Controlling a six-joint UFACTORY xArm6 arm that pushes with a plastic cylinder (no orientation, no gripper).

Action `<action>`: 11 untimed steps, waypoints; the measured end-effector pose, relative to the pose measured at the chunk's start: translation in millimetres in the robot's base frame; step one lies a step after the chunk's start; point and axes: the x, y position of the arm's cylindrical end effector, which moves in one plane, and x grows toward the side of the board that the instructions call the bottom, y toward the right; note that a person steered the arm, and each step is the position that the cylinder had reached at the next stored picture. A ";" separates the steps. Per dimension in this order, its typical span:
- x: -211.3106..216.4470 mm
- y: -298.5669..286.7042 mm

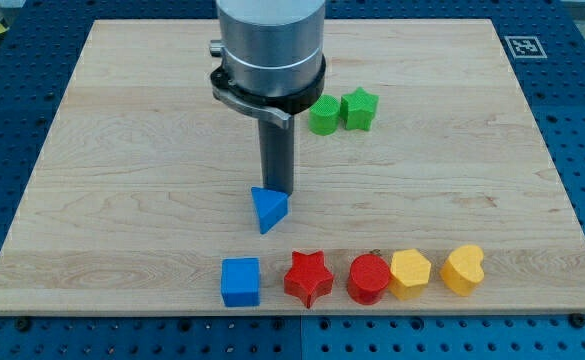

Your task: Push the blue triangle diagonally top left to the blue cube

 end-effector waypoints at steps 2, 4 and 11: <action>24.4 35.2; 30.2 -31.4; 25.7 -106.6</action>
